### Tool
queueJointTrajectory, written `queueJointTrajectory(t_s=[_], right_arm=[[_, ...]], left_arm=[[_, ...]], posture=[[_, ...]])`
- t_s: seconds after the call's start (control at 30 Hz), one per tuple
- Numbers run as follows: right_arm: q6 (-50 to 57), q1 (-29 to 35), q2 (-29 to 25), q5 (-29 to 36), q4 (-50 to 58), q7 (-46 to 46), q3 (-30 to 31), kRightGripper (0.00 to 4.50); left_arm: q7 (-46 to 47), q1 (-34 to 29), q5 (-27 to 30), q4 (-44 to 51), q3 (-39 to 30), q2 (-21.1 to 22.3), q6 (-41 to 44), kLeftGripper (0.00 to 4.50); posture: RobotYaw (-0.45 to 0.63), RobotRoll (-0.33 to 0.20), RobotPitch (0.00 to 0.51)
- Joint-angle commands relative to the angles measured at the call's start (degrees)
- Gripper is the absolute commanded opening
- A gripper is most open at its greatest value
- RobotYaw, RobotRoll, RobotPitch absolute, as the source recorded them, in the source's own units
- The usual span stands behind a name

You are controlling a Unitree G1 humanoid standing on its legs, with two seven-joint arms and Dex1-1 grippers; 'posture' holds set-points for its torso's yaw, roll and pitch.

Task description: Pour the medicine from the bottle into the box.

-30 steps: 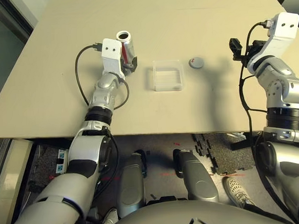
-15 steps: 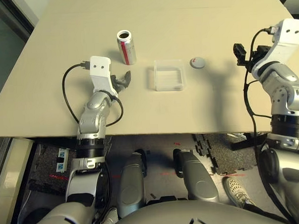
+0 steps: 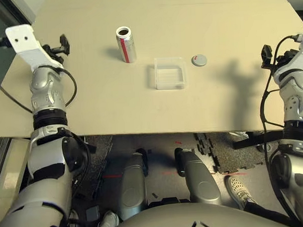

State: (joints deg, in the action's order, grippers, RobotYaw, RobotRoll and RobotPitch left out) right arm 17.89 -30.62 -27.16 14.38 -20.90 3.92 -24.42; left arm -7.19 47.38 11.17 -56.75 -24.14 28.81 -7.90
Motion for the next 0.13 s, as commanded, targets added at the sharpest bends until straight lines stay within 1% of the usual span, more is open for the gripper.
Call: queueJointTrajectory(t_s=[0.03, 0.13], right_arm=[[-2.5, 0.7, -1.5, -0.4, -2.8, 0.1, -1.2, 4.50], [-3.6, 0.8, -2.1, -0.2, -3.9, 0.0, -1.4, 4.50]], left_arm=[[1.1, -0.1, 1.0, -2.9, -1.0, 0.2, -2.4, 4.48], [1.0, -0.7, 1.0, -3.6, -0.6, -0.5, -2.8, 4.48]], posture=[[0.00, 0.000, 0.254], [-0.01, 0.000, 0.253]])
